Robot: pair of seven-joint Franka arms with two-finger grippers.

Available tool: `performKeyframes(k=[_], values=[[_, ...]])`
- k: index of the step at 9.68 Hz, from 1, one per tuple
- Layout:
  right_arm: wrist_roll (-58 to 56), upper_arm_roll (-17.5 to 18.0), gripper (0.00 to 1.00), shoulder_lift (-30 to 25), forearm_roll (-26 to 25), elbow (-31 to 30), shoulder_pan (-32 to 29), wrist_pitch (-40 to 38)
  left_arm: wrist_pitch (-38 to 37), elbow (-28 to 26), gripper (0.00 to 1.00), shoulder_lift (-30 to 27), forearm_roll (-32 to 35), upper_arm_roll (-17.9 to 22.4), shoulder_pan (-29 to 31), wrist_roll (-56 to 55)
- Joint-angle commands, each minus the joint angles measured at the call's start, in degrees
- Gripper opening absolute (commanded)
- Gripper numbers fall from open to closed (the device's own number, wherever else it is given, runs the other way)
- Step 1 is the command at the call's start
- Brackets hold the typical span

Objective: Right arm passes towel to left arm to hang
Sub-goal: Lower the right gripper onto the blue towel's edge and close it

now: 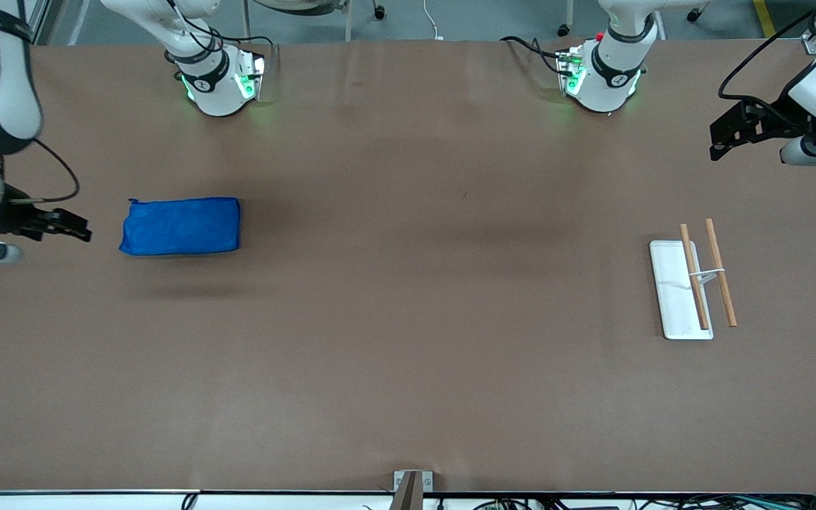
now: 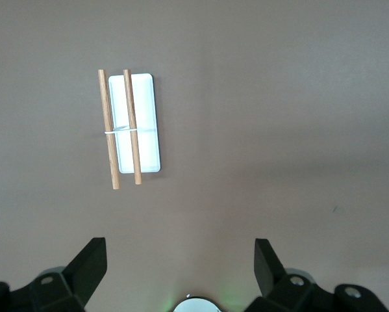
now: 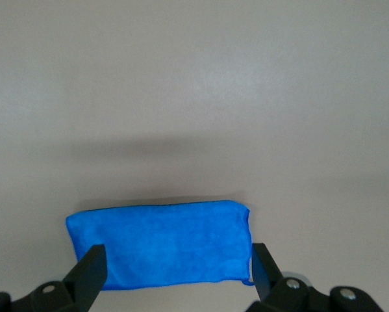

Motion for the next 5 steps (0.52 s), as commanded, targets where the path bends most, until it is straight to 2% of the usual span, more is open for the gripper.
performKeyframes(k=[1,3,5], values=[[-0.8,0.4,0.98,-1.8,0.3,-11.2,0.7,10.5,-1.2,0.0,1.0,1.2,1.1,-0.3,-0.2,0.3],[-0.8,0.5,0.98,2.1,0.2,-15.8,1.0,16.4,-1.2,0.0,1.0,1.3,1.1,-0.3,-0.8,0.2],[-0.8,0.5,0.98,5.8,0.2,-24.4,3.0,32.9,-1.3,0.1,1.0,1.3,1.2,-0.3,-1.3,0.2]])
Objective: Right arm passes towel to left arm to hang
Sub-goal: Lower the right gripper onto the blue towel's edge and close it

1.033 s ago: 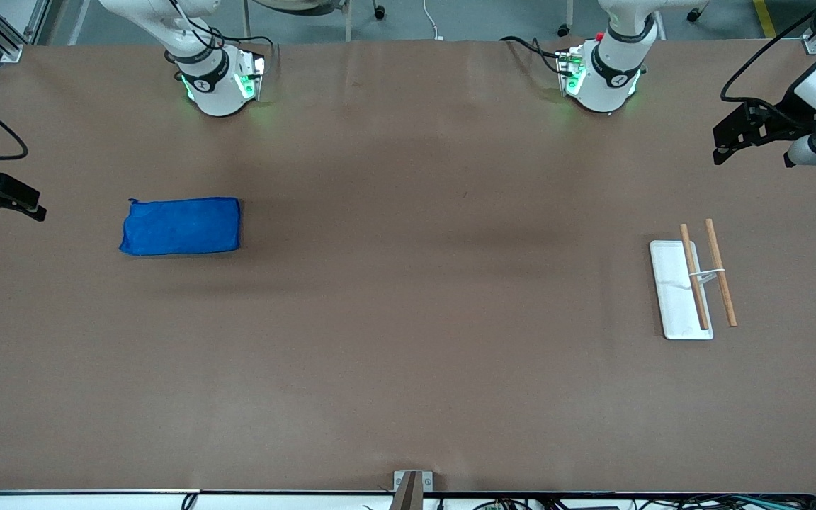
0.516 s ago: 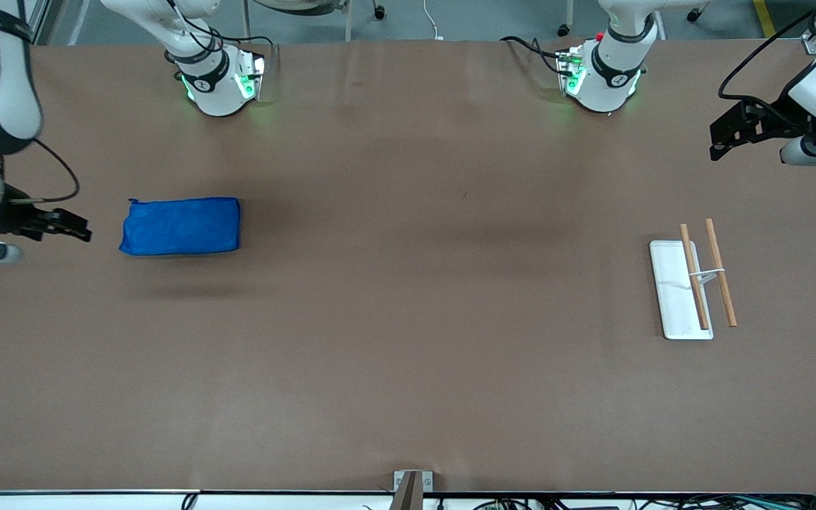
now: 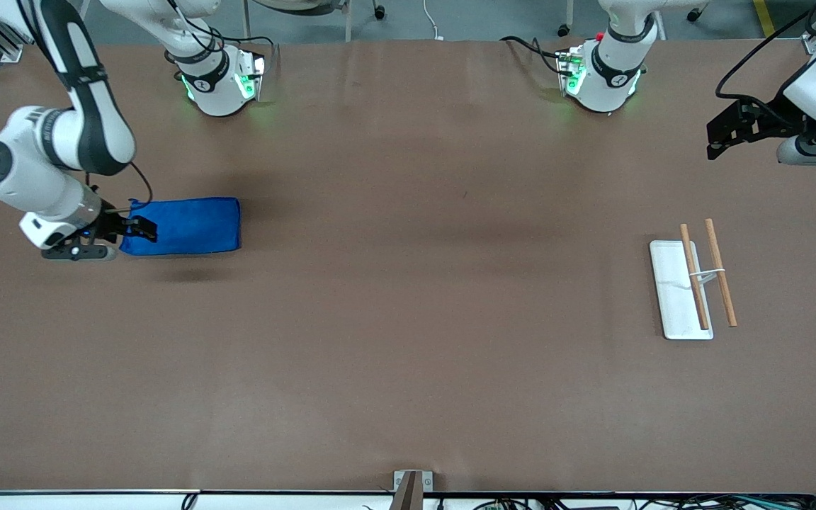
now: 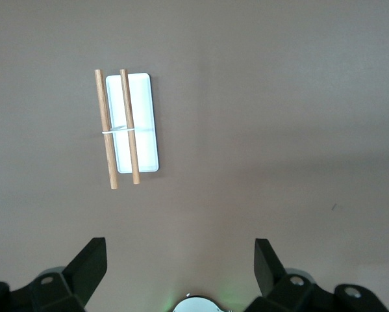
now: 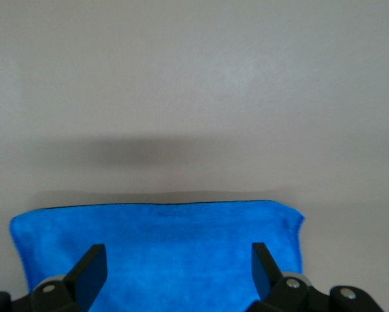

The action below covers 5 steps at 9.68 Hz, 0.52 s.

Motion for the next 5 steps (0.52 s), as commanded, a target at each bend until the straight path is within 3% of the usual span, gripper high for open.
performKeyframes(k=[1,5], values=[[-0.5,0.0,0.98,4.4,0.2,-6.2,1.3,12.0,-1.3,0.1,1.0,1.2,1.2,-0.1,-0.5,0.1],[-0.4,0.0,0.99,6.9,0.2,-8.9,1.3,13.8,-1.3,0.1,1.0,1.2,1.1,-0.3,-0.6,0.2]])
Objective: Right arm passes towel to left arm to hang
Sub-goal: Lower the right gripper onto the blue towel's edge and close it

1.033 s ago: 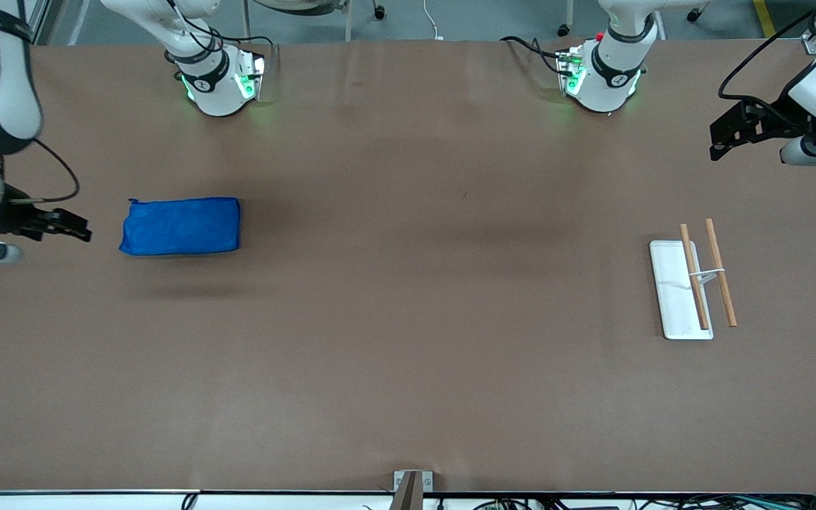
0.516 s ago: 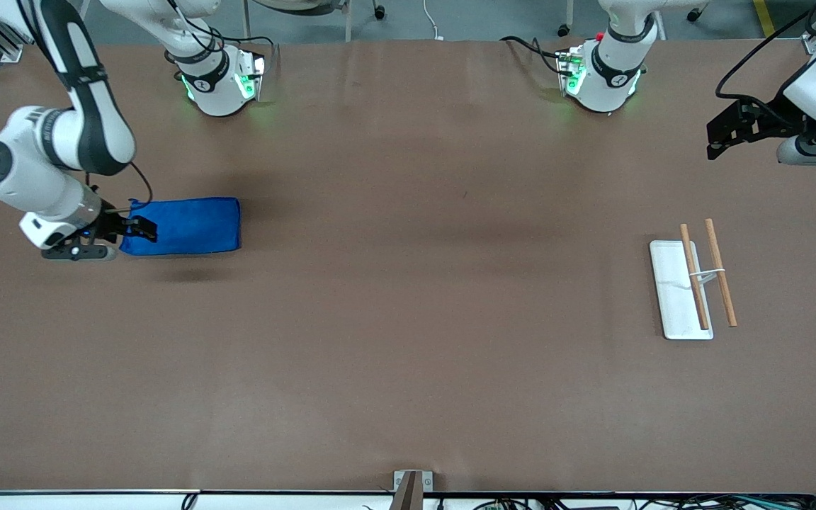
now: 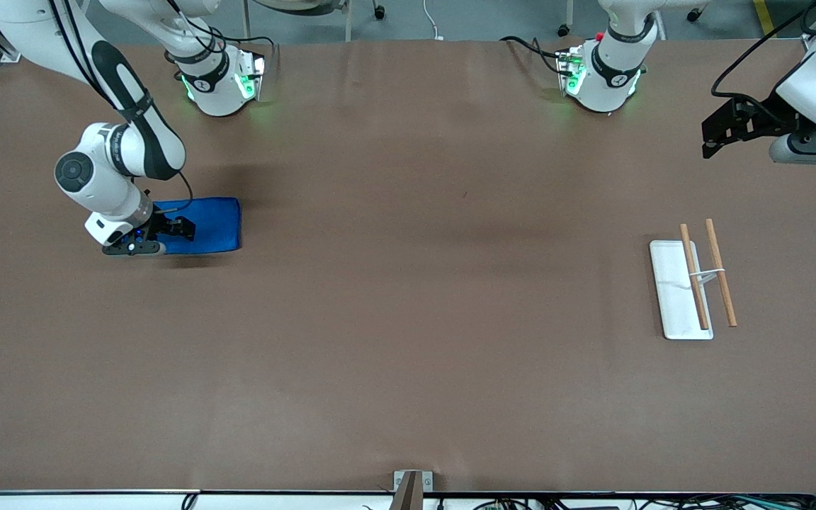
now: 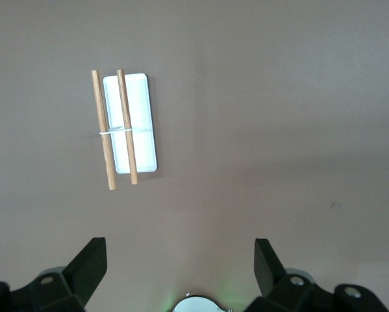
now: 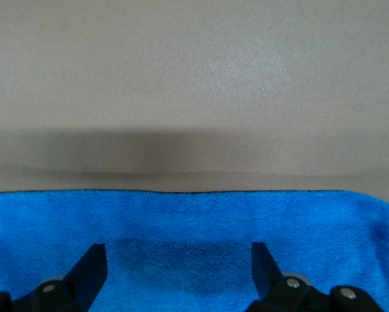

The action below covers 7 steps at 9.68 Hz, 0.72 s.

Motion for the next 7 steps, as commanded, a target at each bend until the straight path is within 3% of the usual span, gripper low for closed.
performKeyframes(k=[1,7], values=[[-0.4,-0.1,0.99,-1.2,0.2,-1.9,0.0,-0.2,-1.2,0.0,1.0,1.1,1.1,-1.0,-0.2,0.2],[-0.4,-0.1,0.99,-1.7,0.2,-2.9,-0.3,-3.0,-3.3,0.1,1.0,0.8,1.1,-1.5,0.3,0.2]])
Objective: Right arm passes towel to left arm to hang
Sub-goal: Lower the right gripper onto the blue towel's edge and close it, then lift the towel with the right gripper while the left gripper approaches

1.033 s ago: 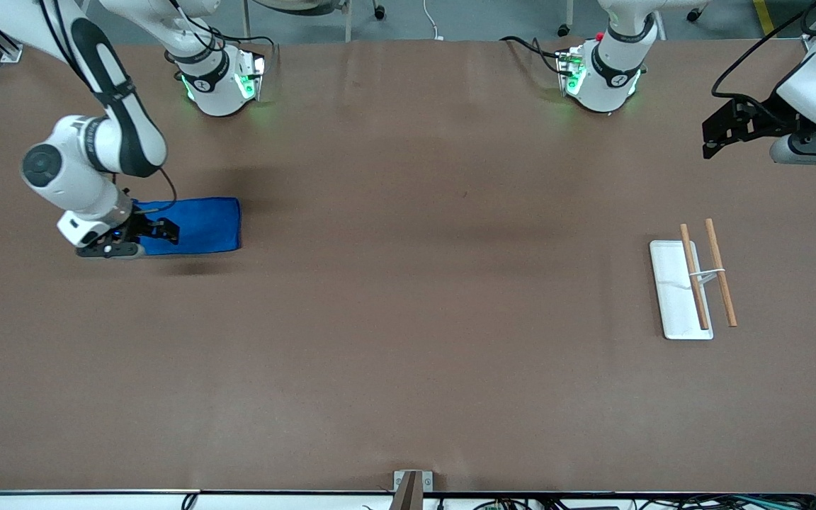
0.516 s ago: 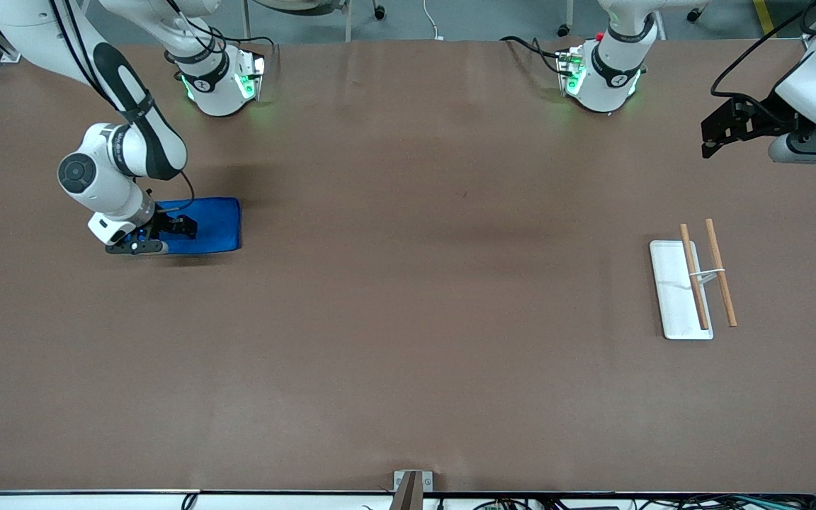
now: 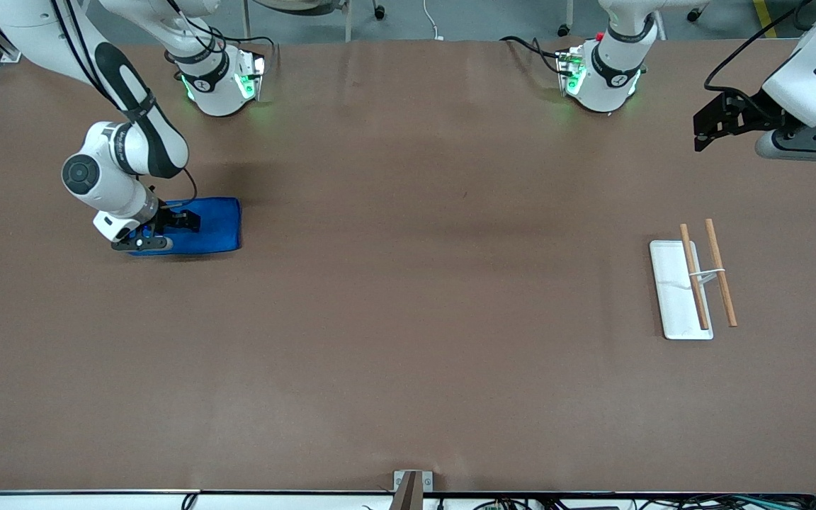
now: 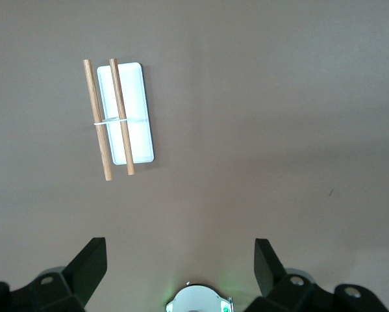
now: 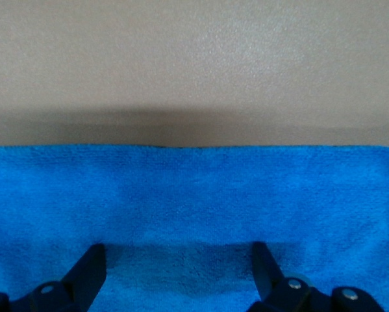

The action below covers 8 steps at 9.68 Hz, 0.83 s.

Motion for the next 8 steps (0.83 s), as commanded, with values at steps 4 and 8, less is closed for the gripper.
performKeyframes(k=[4,8], values=[[-0.5,0.0,0.1,-1.5,0.2,-1.4,0.1,-0.2,-1.0,-0.2,1.0,0.9,1.1,-0.8,-0.3,-0.7],[0.0,0.3,0.0,-3.5,0.2,-0.8,0.1,-4.4,-1.0,0.0,1.0,1.1,1.1,-0.9,-0.3,-0.8]])
